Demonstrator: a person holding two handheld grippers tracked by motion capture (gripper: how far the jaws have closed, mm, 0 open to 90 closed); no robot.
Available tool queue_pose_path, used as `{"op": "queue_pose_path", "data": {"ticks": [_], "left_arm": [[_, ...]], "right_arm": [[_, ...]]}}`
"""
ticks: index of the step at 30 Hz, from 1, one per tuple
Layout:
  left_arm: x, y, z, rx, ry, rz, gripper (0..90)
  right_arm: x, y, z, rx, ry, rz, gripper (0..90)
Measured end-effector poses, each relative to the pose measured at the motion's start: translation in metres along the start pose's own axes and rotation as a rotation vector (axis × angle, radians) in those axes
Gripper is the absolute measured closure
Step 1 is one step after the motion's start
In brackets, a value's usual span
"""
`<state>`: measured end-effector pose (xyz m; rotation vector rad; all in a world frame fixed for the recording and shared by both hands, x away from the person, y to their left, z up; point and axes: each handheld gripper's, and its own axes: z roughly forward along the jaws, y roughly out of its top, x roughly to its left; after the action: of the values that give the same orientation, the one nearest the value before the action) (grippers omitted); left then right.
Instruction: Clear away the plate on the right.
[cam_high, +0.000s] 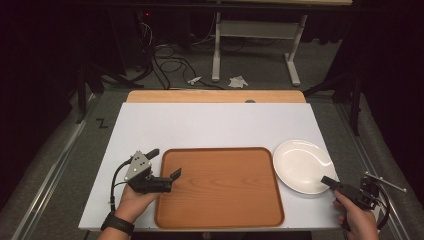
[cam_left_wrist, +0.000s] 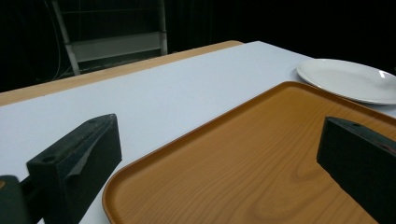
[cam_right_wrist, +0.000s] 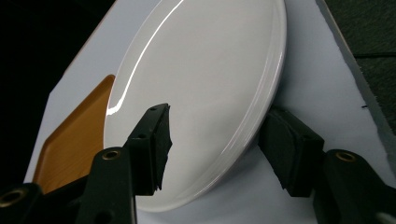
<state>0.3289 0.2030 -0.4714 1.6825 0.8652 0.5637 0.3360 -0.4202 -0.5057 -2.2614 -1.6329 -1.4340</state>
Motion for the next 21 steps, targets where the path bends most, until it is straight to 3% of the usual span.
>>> {"op": "queue_pose_path", "data": {"ticks": [8, 21], "left_arm": [[-0.0004, -0.001, 0.0013, 0.008, -0.004, -0.003, 0.6], [-0.0011, -0.0014, 0.0014, 0.008, -0.011, -0.001, 1.1]], "right_arm": [[-0.0057, 0.0026, 0.0, 0.011, 0.001, 0.023, 57.1], [-0.0041, 0.0053, 0.0008, 0.028, -0.08, 0.022, 75.3]]}}
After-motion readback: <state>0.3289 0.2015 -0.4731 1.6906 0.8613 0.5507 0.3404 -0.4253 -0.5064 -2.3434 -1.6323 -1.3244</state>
